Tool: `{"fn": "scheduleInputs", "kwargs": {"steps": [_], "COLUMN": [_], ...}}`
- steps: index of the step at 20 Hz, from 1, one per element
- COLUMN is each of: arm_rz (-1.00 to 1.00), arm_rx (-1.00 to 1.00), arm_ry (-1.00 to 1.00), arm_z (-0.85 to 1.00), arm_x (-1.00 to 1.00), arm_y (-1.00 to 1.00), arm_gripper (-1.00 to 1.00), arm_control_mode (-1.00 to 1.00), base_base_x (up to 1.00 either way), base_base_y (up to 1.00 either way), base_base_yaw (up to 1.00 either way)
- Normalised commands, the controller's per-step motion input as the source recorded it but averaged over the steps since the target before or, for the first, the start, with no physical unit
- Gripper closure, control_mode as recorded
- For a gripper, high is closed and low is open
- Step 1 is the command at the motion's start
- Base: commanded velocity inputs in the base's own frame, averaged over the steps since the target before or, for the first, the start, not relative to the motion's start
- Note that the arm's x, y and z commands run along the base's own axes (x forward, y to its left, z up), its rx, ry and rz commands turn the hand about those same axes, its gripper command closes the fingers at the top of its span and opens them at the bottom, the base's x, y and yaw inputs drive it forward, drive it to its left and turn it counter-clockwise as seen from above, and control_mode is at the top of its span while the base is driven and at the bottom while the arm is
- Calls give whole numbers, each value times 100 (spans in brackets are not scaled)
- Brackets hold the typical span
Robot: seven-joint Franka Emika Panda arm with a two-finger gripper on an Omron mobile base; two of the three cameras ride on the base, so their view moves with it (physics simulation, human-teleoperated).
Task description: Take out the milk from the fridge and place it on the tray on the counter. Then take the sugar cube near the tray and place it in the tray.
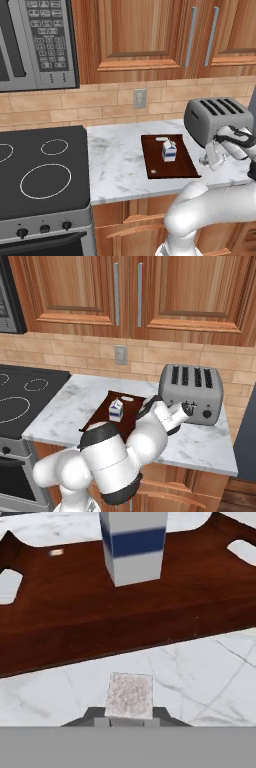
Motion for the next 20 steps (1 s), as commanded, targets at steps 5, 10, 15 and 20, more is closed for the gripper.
{"fn": "scheduleInputs", "kwargs": {"steps": [5,10,15,20], "arm_rz": [0,-8,-21,-12], "arm_rx": [-1,-15,-9,6], "arm_ry": [-18,-20,-8,4], "arm_z": [16,13,45,36], "arm_x": [-70,-40,-12,15], "arm_y": [21,82,47,2], "arm_gripper": [100,100,100,100], "arm_control_mode": [-100,-100,-100,-100], "base_base_x": [0,0,0,0], "base_base_y": [0,0,0,0], "base_base_yaw": [0,0,0,0]}}
